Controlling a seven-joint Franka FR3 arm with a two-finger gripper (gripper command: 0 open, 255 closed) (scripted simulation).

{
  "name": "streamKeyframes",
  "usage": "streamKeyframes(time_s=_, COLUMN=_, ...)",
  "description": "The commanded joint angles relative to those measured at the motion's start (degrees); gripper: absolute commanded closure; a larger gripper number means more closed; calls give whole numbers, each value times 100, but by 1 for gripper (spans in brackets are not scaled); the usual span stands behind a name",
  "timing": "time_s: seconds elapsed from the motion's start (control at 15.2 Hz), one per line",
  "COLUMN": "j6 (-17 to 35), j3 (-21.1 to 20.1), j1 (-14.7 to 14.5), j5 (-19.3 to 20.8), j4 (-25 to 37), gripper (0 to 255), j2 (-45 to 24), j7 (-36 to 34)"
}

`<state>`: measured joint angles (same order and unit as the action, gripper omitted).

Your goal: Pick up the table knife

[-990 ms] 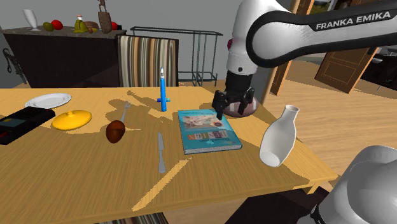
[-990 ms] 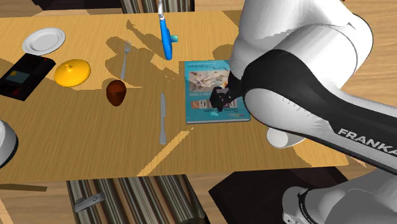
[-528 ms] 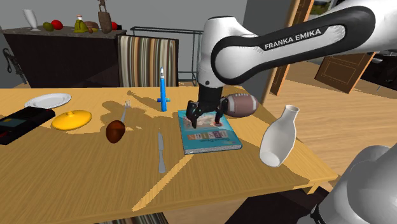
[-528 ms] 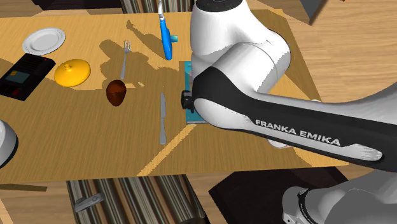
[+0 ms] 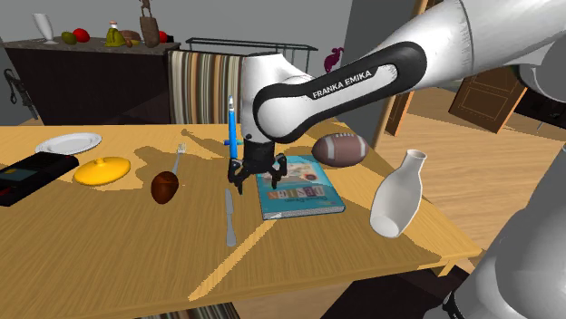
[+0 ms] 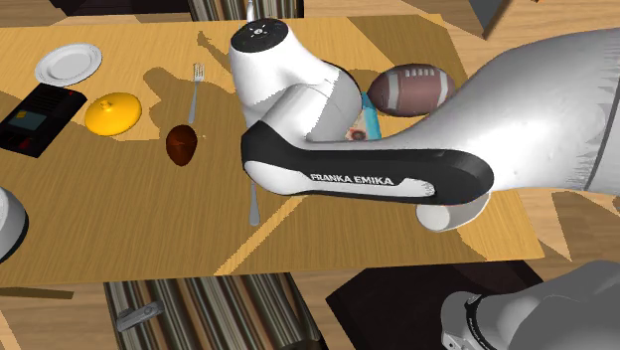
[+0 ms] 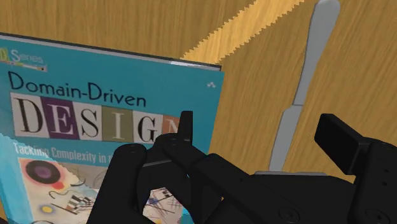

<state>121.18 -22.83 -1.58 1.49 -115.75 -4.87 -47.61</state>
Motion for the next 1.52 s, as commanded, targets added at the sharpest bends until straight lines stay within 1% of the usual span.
streamKeyframes(time_s=0.0, j6=57, j3=-23, j1=-87, j5=201, j4=368, gripper=0, j2=-464, j7=-310)
streamKeyframes(time_s=0.33, j6=52, j3=65, j1=-429, j5=661, j4=1481, gripper=0, j2=-1664, j7=-953)
streamKeyframes(time_s=0.4, j6=44, j3=81, j1=-460, j5=685, j4=1565, gripper=0, j2=-1745, j7=-988)
streamKeyframes(time_s=0.86, j6=517, j3=151, j1=-506, j5=816, j4=1350, gripper=0, j2=-2019, j7=-1064)
streamKeyframes(time_s=0.99, j6=517, j3=151, j1=-506, j5=816, j4=1350, gripper=0, j2=-2019, j7=-1064)
streamKeyframes(time_s=1.06, j6=524, j3=150, j1=-502, j5=813, j4=1334, gripper=255, j2=-2010, j7=-1061)
streamKeyframes(time_s=1.45, j6=522, j3=150, j1=-502, j5=813, j4=1338, gripper=255, j2=-2012, j7=-1060)
